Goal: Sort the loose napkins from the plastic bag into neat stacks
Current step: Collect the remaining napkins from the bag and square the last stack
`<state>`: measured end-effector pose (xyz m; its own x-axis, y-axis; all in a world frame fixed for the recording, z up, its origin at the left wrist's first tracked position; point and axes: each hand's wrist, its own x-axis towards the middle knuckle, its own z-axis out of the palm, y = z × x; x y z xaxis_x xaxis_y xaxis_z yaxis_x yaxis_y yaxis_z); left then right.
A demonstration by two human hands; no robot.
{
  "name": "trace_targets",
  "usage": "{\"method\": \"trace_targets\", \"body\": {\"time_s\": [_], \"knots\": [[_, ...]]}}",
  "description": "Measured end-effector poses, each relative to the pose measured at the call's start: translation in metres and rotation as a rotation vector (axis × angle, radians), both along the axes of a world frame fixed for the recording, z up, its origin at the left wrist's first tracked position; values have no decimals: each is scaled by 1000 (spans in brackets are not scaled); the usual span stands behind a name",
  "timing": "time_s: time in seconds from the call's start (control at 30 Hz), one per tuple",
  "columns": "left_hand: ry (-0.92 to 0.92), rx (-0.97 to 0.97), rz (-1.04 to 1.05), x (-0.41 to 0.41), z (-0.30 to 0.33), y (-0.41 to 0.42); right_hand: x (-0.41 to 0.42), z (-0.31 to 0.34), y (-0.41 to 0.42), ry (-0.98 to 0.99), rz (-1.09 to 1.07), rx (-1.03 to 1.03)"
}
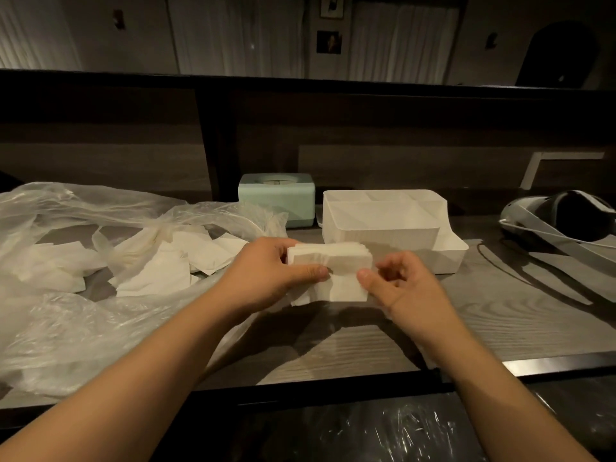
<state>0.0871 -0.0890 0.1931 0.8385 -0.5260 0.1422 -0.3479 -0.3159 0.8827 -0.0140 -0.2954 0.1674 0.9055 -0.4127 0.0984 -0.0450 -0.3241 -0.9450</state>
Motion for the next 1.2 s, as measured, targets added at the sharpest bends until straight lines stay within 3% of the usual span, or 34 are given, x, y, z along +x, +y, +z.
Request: {"method": "trace_targets", "body": {"time_s": [0.07,0.17,0.23,0.37,0.5,0.63,0.8,0.97,1.07,1.2], "knots": [[1,-54,19,1,13,-6,-6,0,7,20,-12,48],[-25,-115,24,1,26,-22,-11,0,25,154,232,204],[38,-204,14,0,32,-34,-7,8,32,170,269,354],[164,-329,-18,2,36,-52,10,28,29,-65,168,840],[349,-473,-51,8,40,-64,23,47,17,-236,84,1045],[444,-567,-39,16,43,-75,32,60,8,-284,35,1019],[408,-463,-32,32,46,-87,52,78,-5,-325,-67,834],[264,-297,-9,52,52,-89,80,99,-24,-159,-95,590],[189,-379,132,64,50,-89,92,109,-40,-77,-82,614],[284,-540,302,69,38,-93,109,113,-59,91,13,587]]}}
